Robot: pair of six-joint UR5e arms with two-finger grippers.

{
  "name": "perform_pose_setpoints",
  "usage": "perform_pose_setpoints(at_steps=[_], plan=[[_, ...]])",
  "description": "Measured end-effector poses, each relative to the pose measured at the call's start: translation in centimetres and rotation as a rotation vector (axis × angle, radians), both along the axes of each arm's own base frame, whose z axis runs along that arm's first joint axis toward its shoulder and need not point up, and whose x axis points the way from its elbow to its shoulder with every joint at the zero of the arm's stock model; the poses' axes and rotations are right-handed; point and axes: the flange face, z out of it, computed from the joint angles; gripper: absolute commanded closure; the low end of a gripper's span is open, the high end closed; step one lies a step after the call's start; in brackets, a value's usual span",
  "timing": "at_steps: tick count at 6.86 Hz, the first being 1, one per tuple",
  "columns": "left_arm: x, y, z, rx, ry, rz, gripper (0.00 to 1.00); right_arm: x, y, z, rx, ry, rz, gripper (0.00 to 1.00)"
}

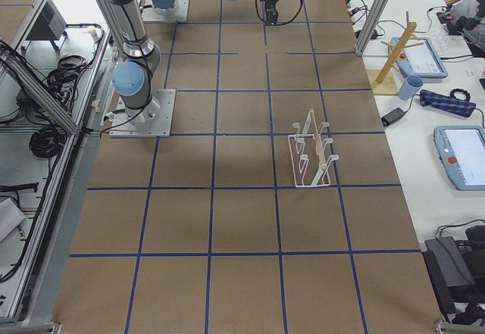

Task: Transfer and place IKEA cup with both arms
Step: 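Open the right gripper and withdraw it while the left arm pulls the cup away, then lower the cup with the left gripper onto the white tray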

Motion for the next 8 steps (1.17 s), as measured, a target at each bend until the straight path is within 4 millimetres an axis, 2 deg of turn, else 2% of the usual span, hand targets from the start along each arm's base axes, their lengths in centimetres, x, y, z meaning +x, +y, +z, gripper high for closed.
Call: perform_pose_setpoints(at_steps=[1,2,3,5,6,8], plan=[[1.1,-0.4,0.2,0.038,-0.141,0.035,1.0,-0.8,-1.1,0.1,0.027,0.14,-0.11,0.0],[1.9,-0.8,0.1,0.071,-0.308,0.066,1.0,-0.3,-2.5,-0.6,0.035,0.257,-0.208,0.0],[2.7,-0.9,-0.5,0.101,-0.468,0.092,1.0,1.7,-3.1,-1.5,0.031,0.351,-0.283,0.0],[4.7,-0.4,-2.6,0.111,-0.786,0.077,1.0,5.5,-2.5,-2.3,0.028,0.38,-0.351,0.0],[6.0,0.1,-3.5,0.083,-0.945,-0.001,1.0,6.3,-2.2,-2.1,0.028,0.346,-0.354,0.0],[9.5,1.8,-4.3,0.028,-1.252,-0.26,1.0,6.6,-2.1,-2.3,0.029,0.315,-0.315,0.0]])
